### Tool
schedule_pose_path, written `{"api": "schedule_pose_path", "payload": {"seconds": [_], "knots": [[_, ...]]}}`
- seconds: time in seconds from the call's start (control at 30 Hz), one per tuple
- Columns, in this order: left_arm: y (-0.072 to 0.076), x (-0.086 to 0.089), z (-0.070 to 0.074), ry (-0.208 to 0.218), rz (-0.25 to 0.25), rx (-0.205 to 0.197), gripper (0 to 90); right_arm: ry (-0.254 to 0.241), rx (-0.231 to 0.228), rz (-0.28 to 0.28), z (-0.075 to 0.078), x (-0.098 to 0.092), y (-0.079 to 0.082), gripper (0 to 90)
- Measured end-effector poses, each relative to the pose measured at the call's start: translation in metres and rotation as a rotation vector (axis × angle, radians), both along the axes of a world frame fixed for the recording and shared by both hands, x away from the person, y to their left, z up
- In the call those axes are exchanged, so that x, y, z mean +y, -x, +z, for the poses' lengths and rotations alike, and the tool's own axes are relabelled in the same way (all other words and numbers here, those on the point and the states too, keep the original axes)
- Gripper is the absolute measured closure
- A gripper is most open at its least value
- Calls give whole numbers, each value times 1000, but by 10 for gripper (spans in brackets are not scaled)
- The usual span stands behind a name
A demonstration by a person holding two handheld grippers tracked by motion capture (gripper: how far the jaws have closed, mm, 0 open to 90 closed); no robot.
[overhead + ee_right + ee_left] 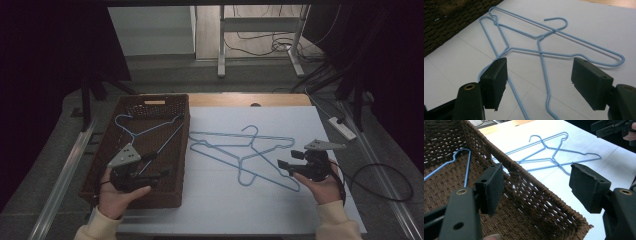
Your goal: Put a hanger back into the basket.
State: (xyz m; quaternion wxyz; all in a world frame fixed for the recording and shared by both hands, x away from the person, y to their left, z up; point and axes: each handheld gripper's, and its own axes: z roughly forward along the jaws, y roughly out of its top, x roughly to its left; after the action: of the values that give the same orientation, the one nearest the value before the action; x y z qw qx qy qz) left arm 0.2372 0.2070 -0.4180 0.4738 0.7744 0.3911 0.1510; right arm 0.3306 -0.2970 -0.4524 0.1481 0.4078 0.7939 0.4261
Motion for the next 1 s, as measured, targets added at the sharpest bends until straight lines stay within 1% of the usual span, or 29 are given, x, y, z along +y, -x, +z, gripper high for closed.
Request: {"api": "schedule_pose_path", "payload": {"seconds": [0.07,0.2,0.27,0.43,0.6,0.77,0.93,1.0], "knots": [[1,-2,-3,1,-2,4,289,5,8,-6,-1,0,-1,301],[1,-4,-8,-2,-7,17,289,8,5,-4,-1,2,0,301],[0,-5,-12,-16,-4,21,288,12,4,-1,-1,4,1,302],[0,-5,-15,-12,-7,19,288,28,12,3,-4,6,0,301],[0,-3,-21,2,-12,30,289,36,18,8,-6,9,0,302],[1,-4,-24,-3,-22,34,289,86,28,24,-11,20,-1,303],[1,-6,-25,-3,-36,38,288,110,37,43,-12,29,-5,317],[1,-6,-25,-5,-39,39,288,120,39,47,-10,35,-9,325]]}}
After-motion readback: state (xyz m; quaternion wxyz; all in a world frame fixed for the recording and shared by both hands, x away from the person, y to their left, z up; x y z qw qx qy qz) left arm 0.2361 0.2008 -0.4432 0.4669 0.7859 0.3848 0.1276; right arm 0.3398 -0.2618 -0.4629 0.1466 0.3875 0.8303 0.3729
